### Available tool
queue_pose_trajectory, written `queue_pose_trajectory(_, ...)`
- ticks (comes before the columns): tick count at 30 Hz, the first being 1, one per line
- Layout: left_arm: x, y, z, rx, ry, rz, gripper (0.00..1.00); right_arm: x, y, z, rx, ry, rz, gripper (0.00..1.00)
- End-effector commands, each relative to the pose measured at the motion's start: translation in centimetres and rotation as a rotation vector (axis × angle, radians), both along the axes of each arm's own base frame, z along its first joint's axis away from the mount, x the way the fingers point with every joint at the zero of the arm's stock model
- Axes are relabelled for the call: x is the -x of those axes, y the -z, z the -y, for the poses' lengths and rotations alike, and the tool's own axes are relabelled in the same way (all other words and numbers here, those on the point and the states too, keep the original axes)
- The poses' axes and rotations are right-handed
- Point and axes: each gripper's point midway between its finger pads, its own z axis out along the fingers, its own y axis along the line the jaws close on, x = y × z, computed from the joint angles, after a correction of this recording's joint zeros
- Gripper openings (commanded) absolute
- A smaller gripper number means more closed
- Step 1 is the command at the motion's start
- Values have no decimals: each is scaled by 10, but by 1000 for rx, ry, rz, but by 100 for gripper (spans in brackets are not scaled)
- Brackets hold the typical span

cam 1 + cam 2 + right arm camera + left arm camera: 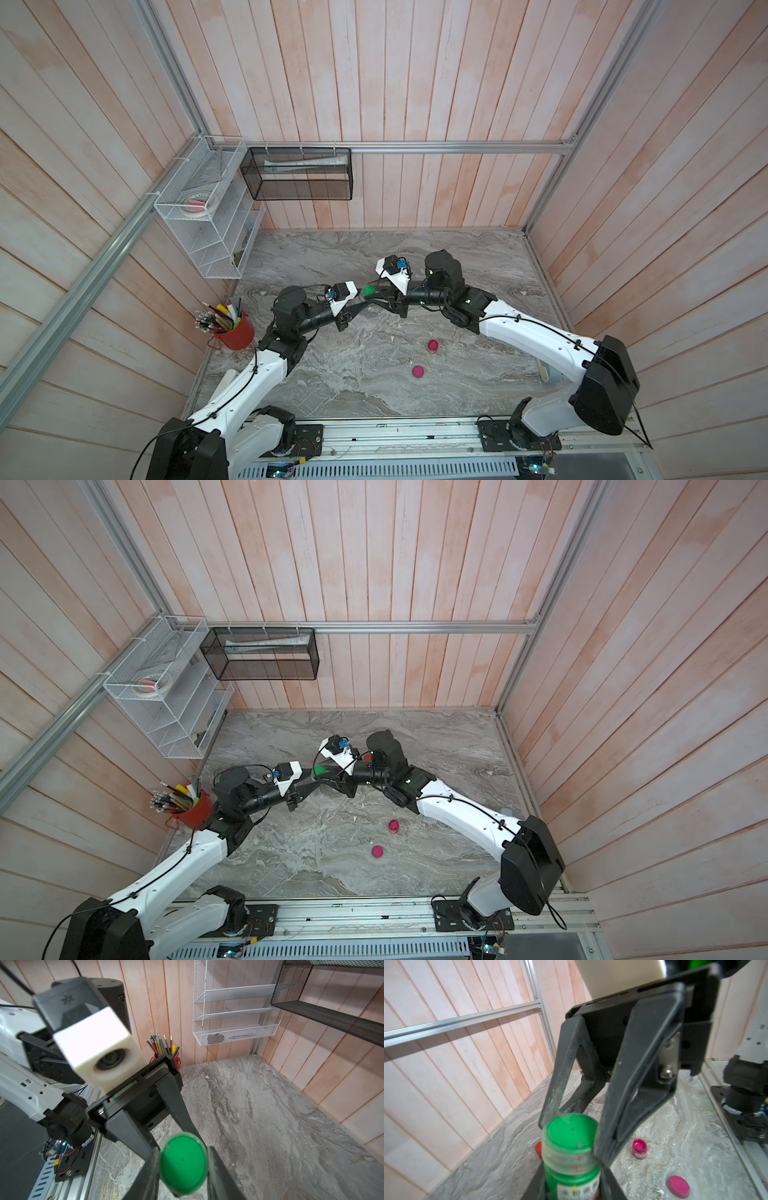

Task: Close the paint jar lid
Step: Screw the lid onto the paint jar.

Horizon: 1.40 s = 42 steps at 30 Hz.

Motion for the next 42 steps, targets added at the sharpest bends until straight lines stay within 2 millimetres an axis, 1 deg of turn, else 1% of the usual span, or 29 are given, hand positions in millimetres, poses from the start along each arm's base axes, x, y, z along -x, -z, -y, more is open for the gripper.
queue_pose_trajectory(1, -9, -33, -14, 37, -138, 160, 31, 3, 43, -13, 101, 32, -125, 27)
queue_pose_trajectory(6, -19, -53, -40, 77, -331, 238, 31, -5, 60, -34, 121, 83, -205, 27)
queue_pose_trajectory(7, -21, -57, -46, 83, -373, 254, 31, -8, 62, -39, 120, 103, -225, 27)
queue_pose_trajectory(12, -26, -74, -76, 121, -561, 305, 31, -9, 74, -71, 101, 146, -318, 26)
queue_pose_trajectory(16, -29, -80, -92, 132, -659, 320, 31, -15, 79, -92, 56, 187, -411, 26)
queue_pose_trajectory(20, -32, -81, -101, 134, -719, 319, 31, -18, 82, -104, 43, 219, -450, 26)
queue_pose_trajectory(24, -33, -80, -102, 133, -728, 314, 31, -20, 82, -103, 43, 238, -452, 30)
queue_pose_trajectory(26, -34, -80, -102, 136, -728, 312, 31, -21, 83, -101, 50, 255, -443, 34)
queue_pose_trajectory(31, -35, -77, -102, 132, -727, 304, 31, -18, 83, -93, 47, 262, -427, 48)
queue_pose_trajectory(34, -38, -73, -101, 120, -728, 294, 31, -17, 82, -86, 45, 271, -413, 55)
queue_pose_trajectory(39, -42, -65, -97, 102, -714, 275, 31, -9, 78, -64, 30, 288, -373, 59)
queue_pose_trajectory(42, -44, -59, -90, 87, -680, 261, 31, -1, 71, -42, 8, 284, -338, 59)
